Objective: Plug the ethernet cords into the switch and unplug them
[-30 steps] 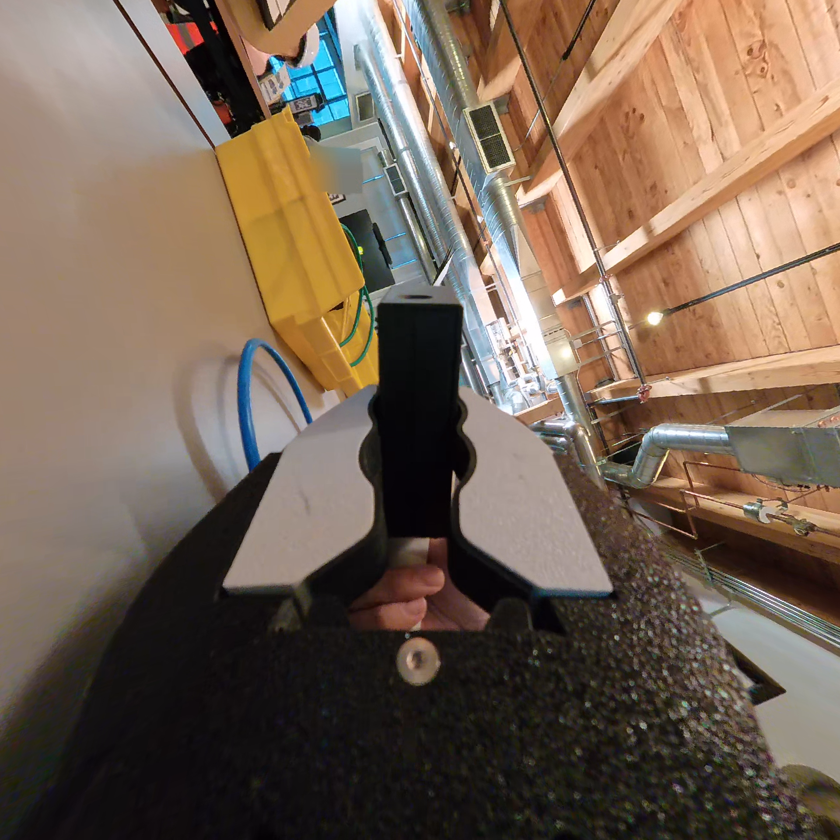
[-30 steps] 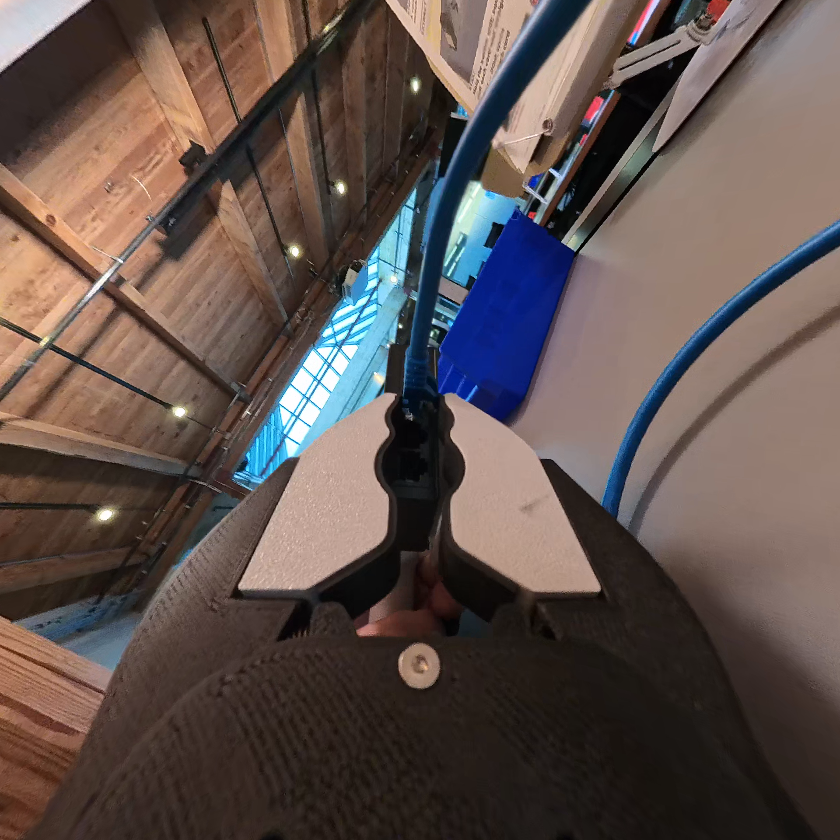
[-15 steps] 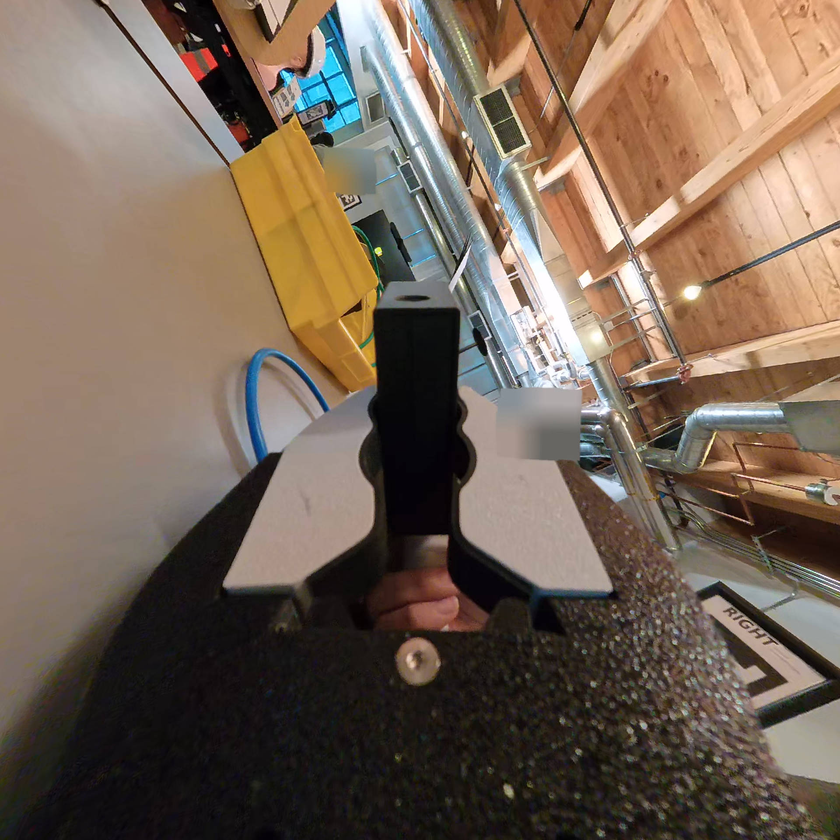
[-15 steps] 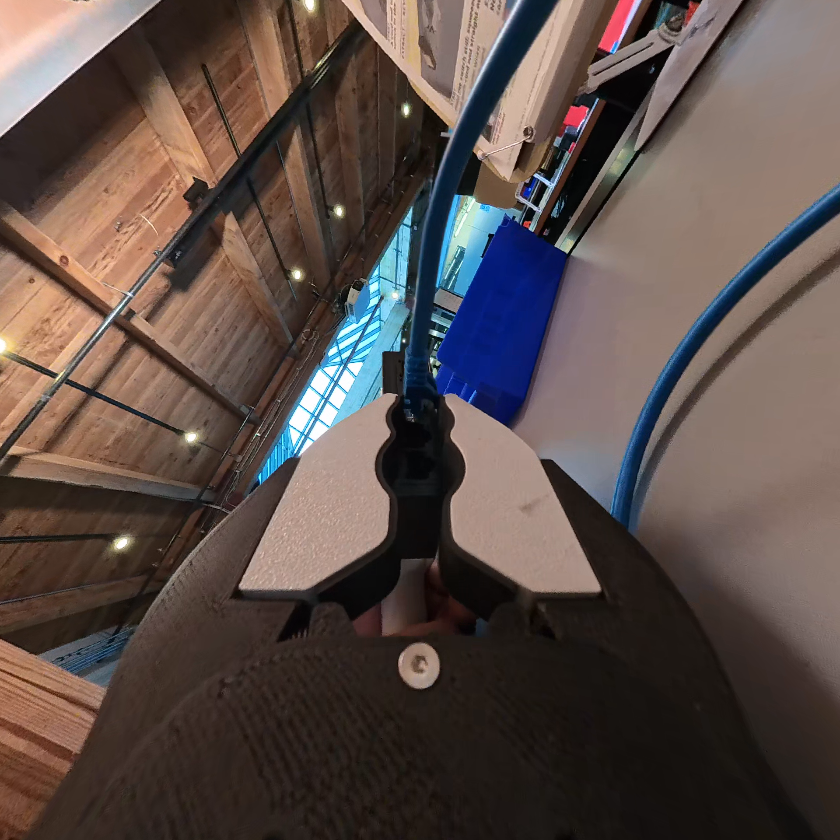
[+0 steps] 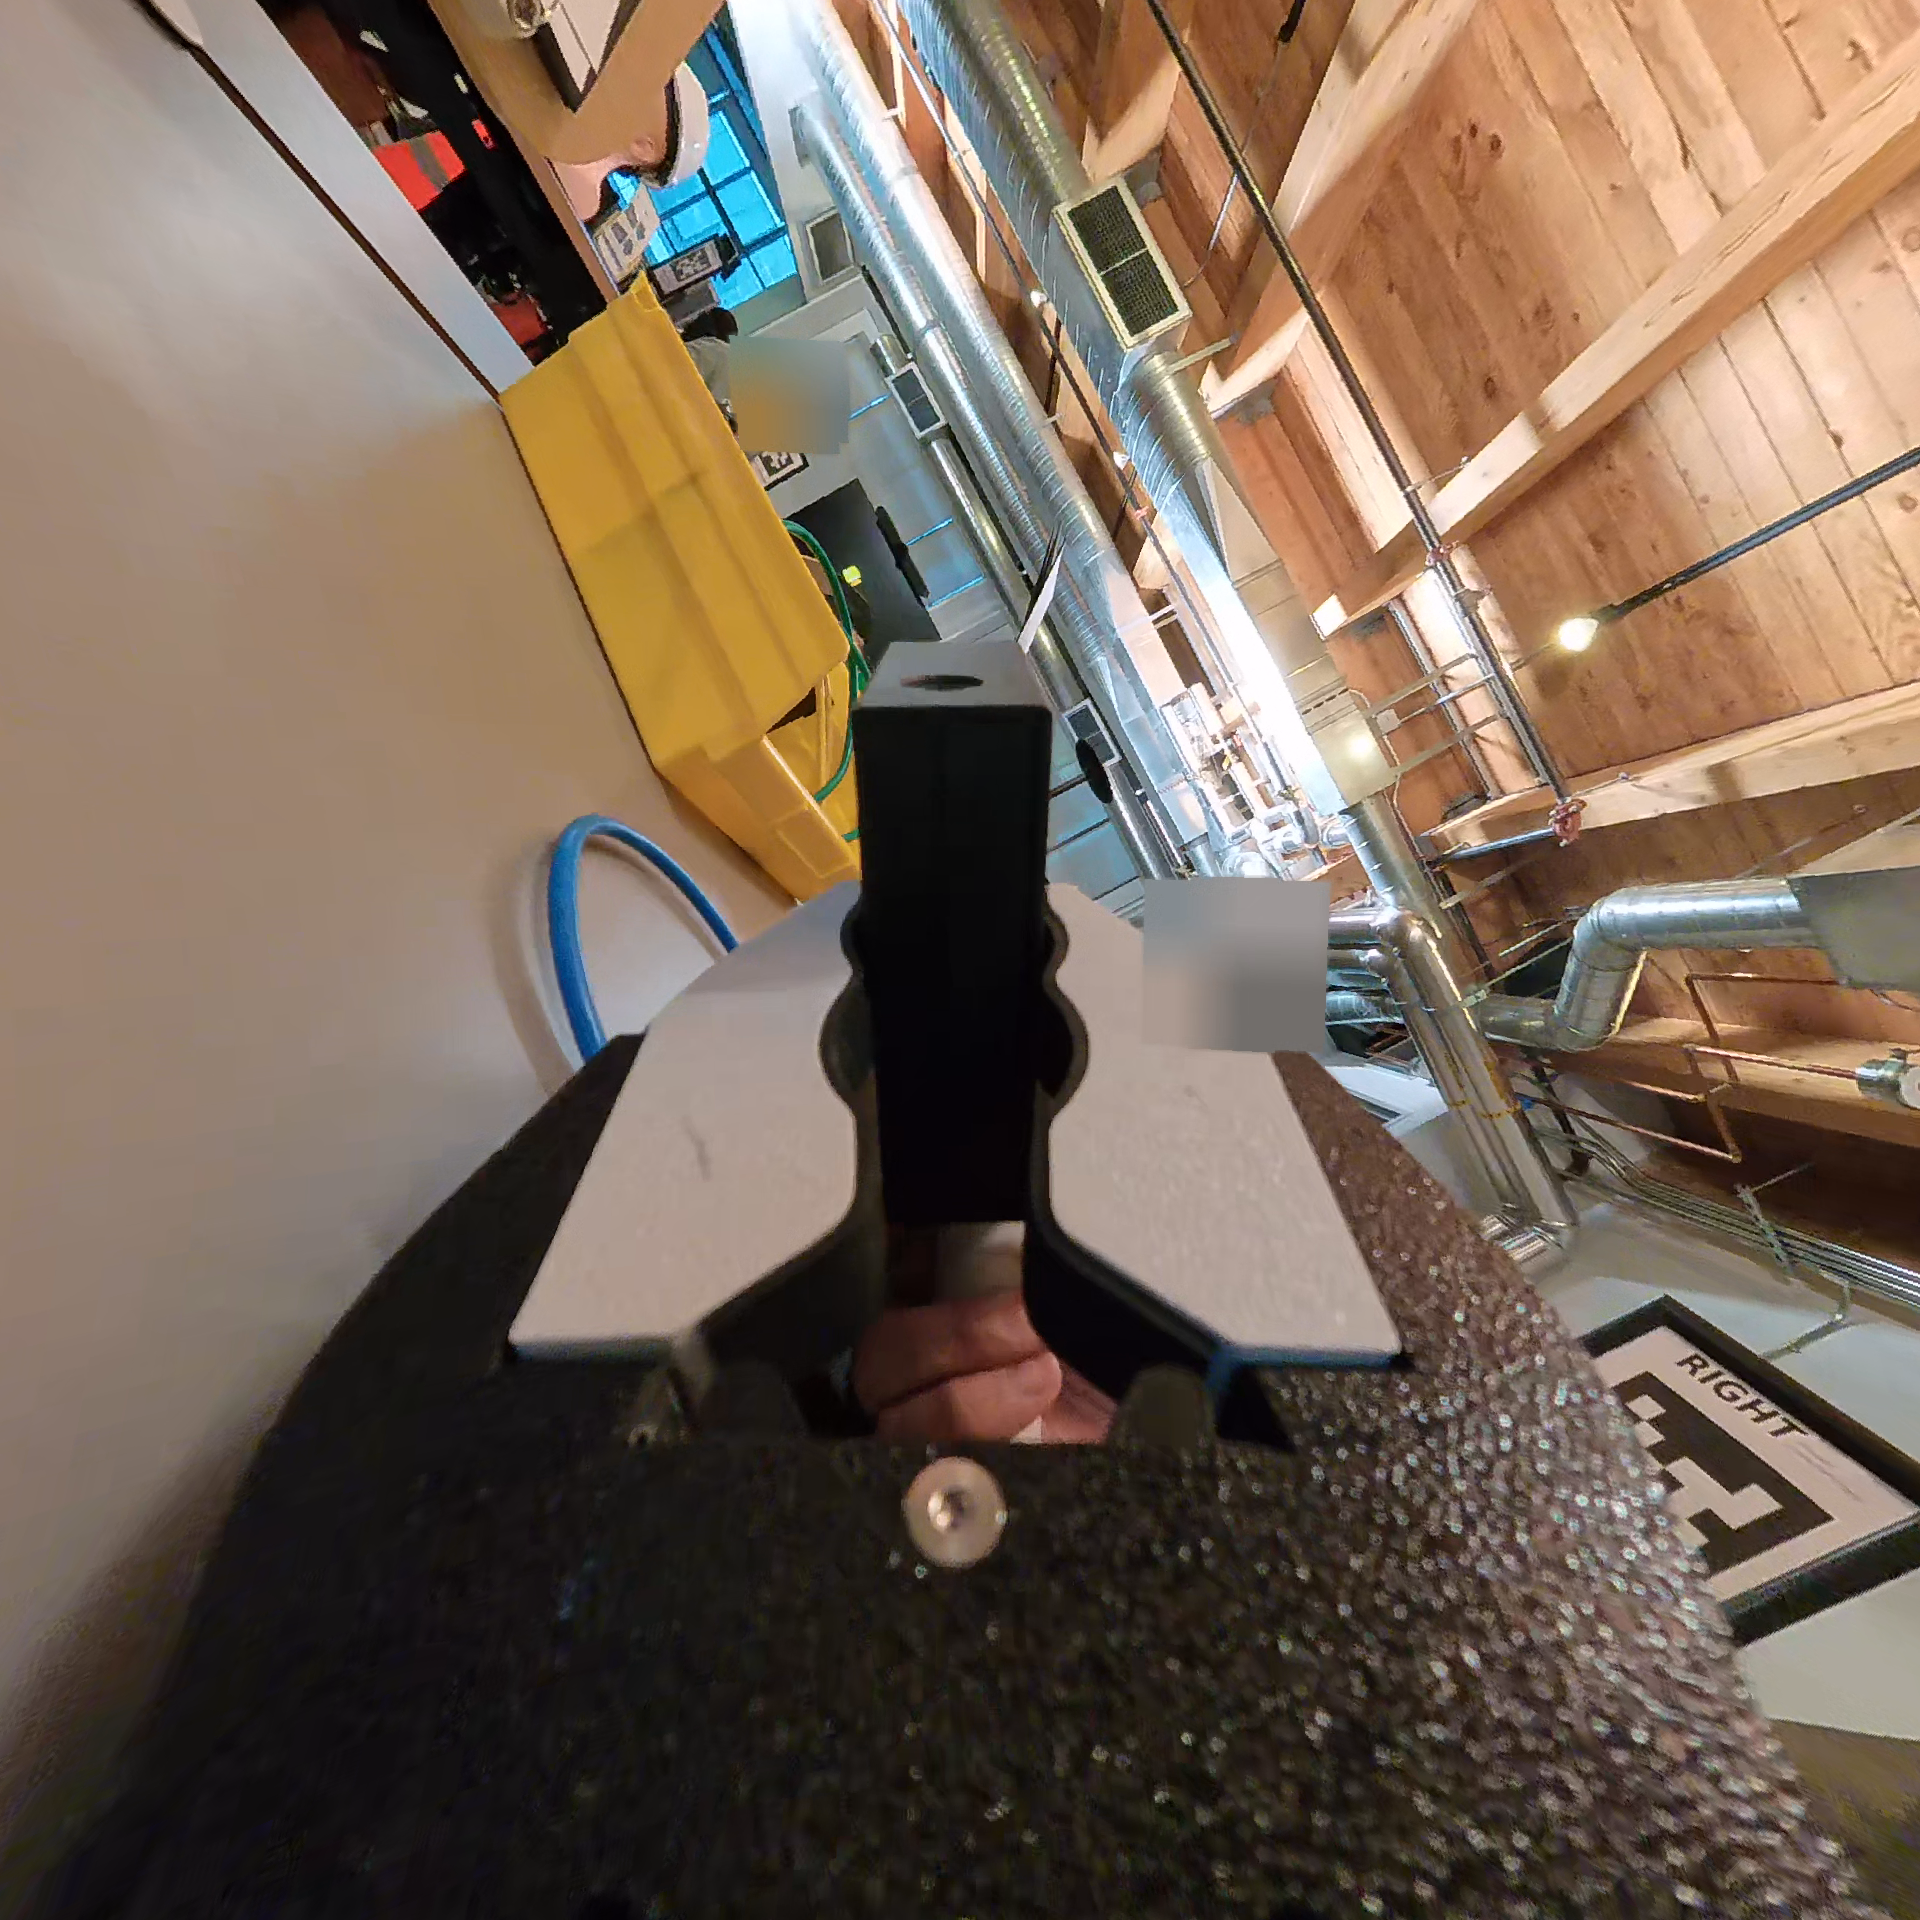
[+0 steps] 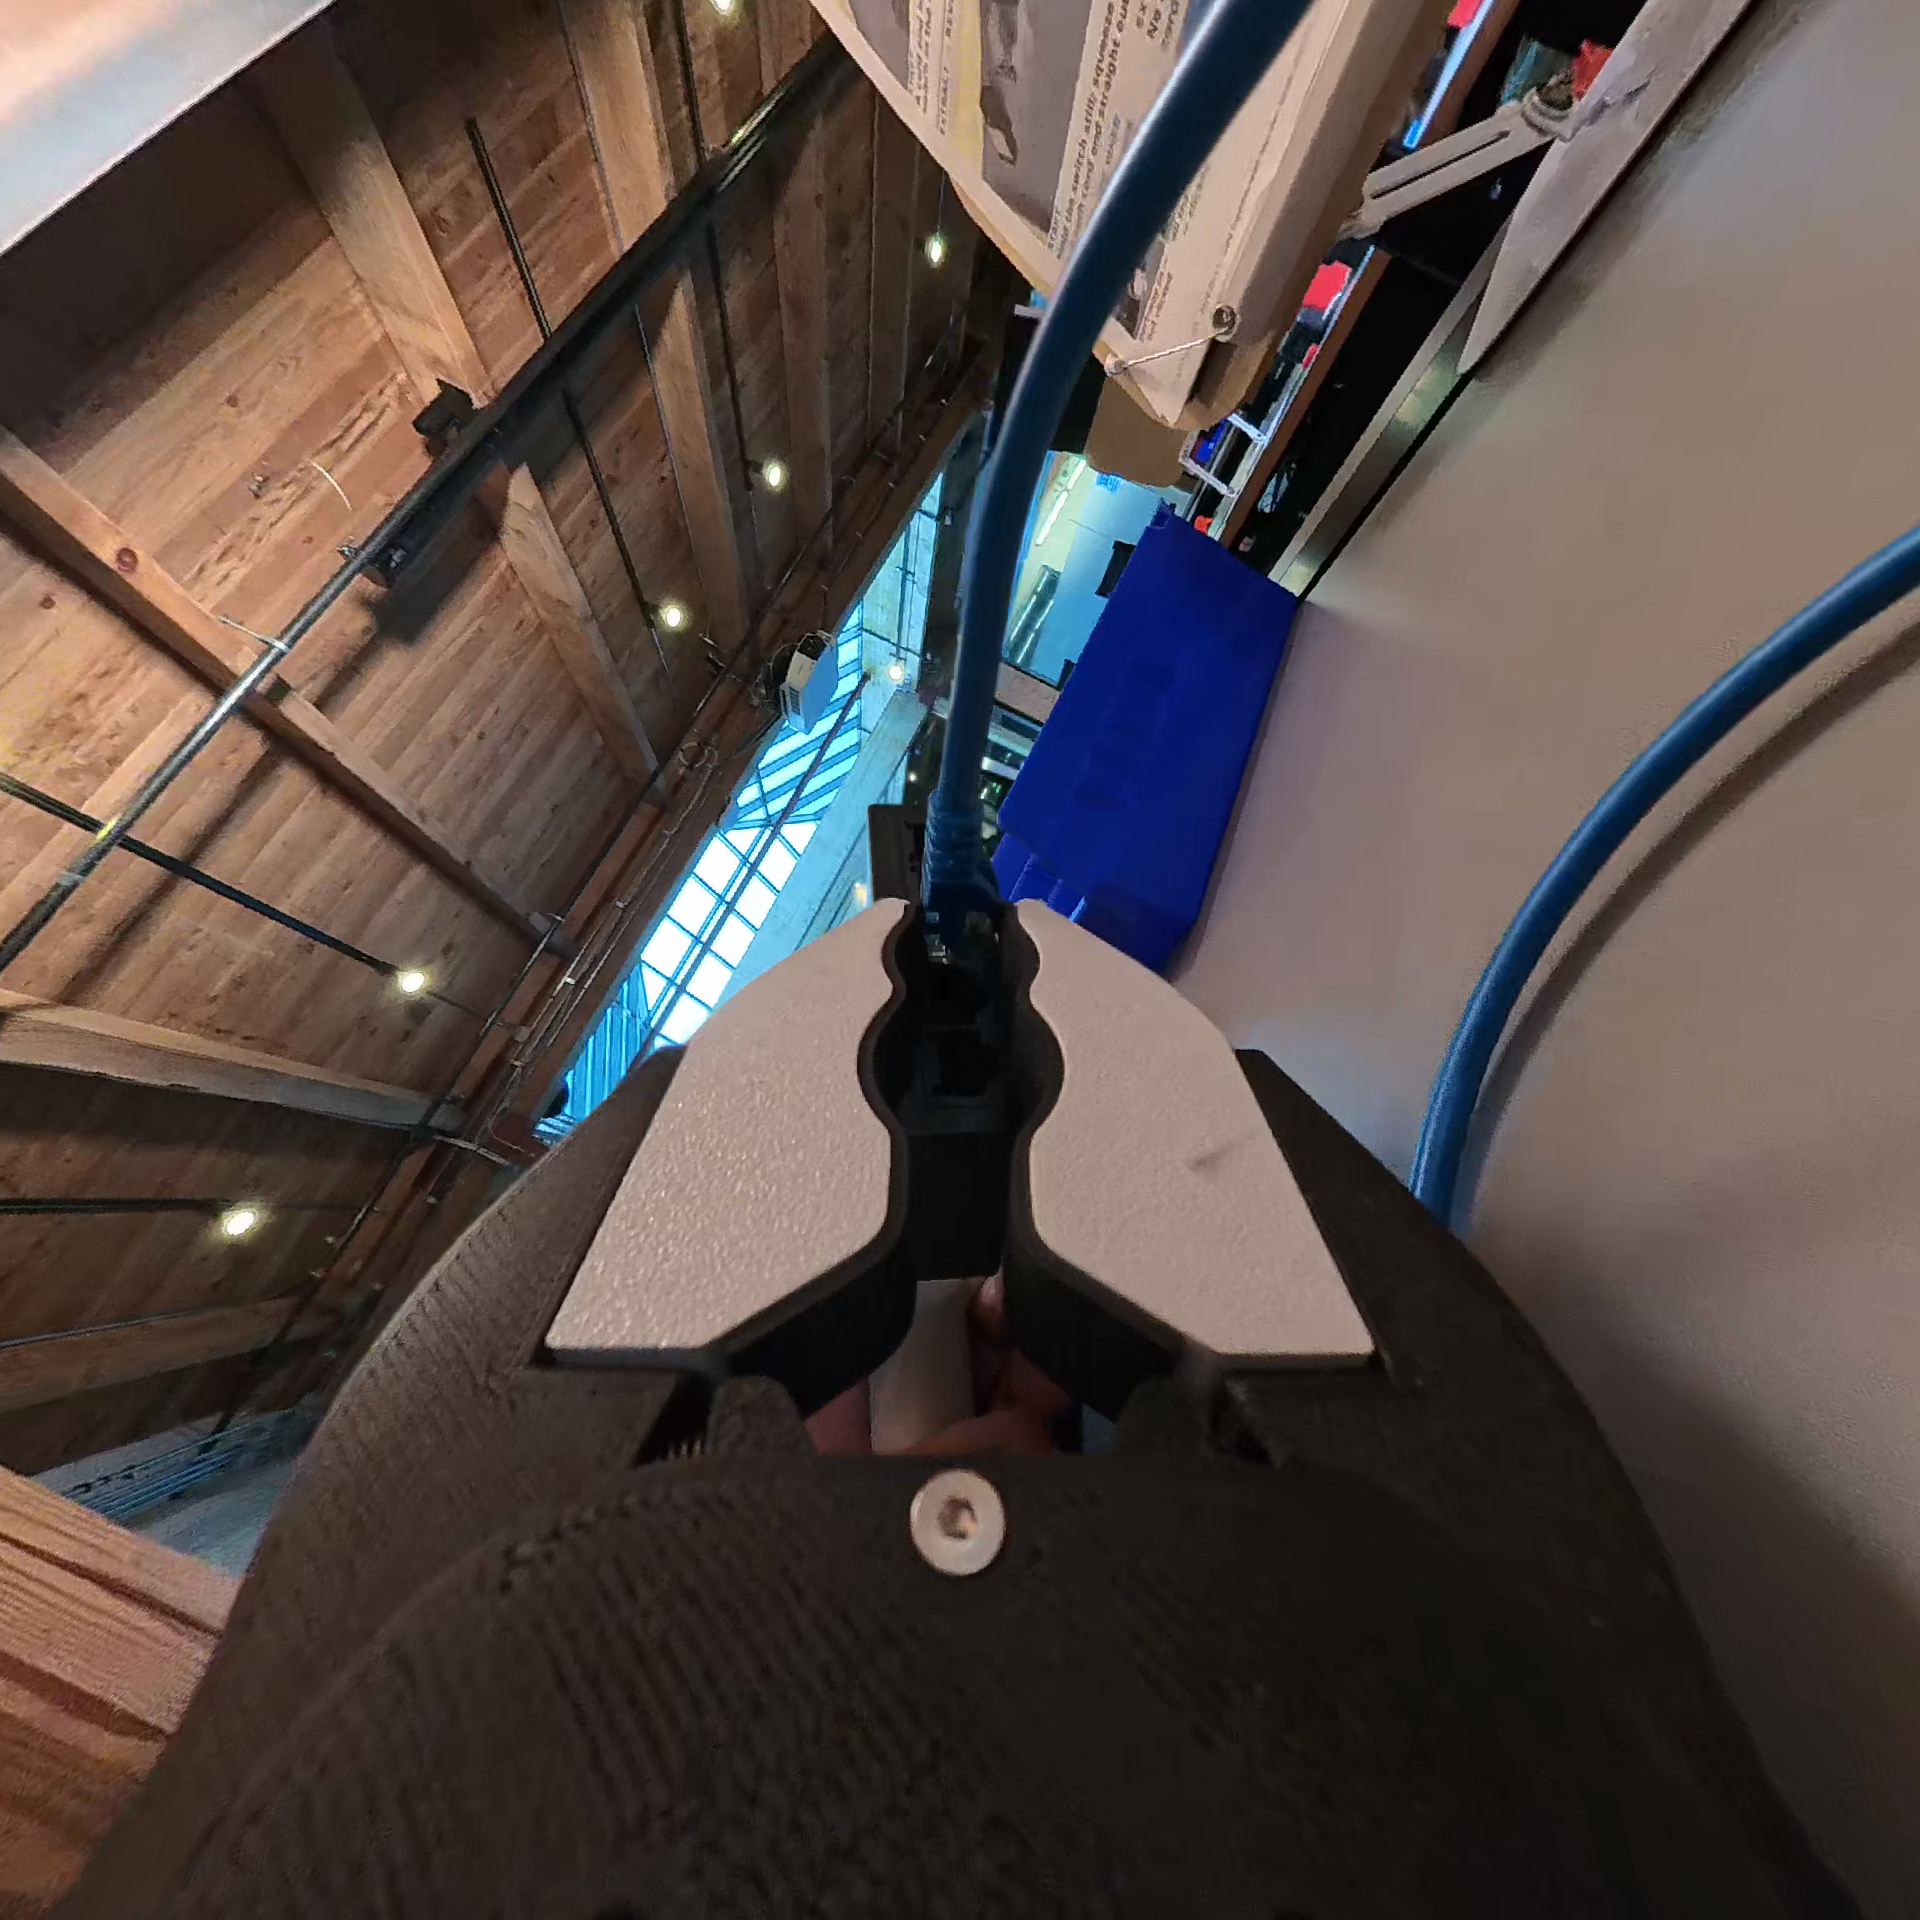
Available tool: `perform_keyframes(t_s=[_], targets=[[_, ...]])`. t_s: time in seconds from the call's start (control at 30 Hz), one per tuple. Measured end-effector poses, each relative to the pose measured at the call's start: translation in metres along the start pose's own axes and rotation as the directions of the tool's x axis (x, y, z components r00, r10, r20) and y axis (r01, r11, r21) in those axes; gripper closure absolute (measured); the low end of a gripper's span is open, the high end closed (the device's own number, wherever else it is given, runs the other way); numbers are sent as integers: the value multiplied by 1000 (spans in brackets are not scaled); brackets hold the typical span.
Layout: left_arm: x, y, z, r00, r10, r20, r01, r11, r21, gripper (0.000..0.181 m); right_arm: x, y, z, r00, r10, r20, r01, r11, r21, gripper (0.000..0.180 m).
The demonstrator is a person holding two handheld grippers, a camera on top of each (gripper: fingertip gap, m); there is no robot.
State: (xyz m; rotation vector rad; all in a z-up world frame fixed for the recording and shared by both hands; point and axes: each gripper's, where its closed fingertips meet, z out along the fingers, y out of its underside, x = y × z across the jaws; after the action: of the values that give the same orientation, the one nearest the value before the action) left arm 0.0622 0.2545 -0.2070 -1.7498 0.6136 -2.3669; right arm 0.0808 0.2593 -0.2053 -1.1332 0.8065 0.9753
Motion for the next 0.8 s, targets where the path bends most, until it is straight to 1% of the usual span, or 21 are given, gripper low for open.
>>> perform_keyframes(t_s=[0.03,0.13,0.57,0.8], targets=[[0,0,0,1000,-1,-3,1,1000,4,154,0,0,0,1000,-6,1,6,1000,-2,166],[2,0,1,1000,2,-18,-2,1000,8,154,-3,-1,0,999,-21,30,21,1000,10,166],[0,7,3,1000,-22,-10,22,999,-35,154,0,-4,-2,999,30,35,-31,999,39,166],[-4,5,1,998,-69,-3,69,997,-34,154,4,-1,-1,999,37,4,-37,999,29,166]])
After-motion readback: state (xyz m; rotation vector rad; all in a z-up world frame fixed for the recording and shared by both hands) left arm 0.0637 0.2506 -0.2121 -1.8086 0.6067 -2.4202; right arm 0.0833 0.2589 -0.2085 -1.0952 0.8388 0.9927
